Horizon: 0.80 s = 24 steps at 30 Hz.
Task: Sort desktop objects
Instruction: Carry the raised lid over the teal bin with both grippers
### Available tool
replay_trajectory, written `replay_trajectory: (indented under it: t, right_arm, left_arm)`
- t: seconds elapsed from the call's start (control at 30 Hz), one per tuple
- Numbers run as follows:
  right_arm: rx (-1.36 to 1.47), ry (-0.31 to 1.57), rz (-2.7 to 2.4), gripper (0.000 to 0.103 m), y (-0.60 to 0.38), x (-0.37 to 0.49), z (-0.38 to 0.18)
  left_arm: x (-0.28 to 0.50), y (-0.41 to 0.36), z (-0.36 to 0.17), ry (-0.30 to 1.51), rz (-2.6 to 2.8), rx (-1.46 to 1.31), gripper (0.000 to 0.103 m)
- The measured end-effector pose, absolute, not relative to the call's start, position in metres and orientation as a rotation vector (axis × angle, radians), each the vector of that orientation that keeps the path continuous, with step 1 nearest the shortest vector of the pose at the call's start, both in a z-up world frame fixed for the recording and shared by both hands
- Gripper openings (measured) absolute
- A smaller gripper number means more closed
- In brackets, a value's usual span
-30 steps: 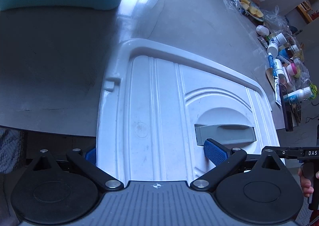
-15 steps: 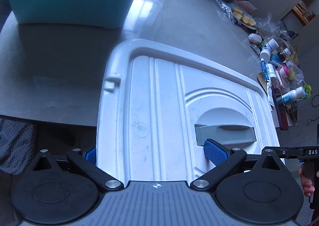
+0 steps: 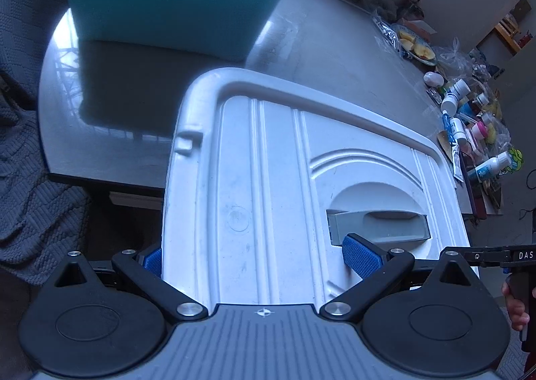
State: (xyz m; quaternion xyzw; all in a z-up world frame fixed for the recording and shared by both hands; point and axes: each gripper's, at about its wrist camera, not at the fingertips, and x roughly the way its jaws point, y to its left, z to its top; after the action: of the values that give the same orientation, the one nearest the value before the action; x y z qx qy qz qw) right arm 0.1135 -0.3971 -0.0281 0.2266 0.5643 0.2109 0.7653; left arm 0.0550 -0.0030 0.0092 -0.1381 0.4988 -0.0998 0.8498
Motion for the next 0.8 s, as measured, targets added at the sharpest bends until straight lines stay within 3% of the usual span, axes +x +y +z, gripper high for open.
replay_trajectory:
  t: [0.47, 0.8]
  right_arm:
    - [0.493, 1.237, 0.501, 0.077, -0.308, 0.076, -0.018]
    - [0.486, 1.195, 0.559, 0.077, -0.249, 0.069, 0.014]
  left_arm:
    - [-0.023, 0.1, 0.027, 1.039, -0.139, -0.311, 0.102]
    - [-0.056, 0.164, 0.071, 0.976, -0.073, -0.295, 0.102]
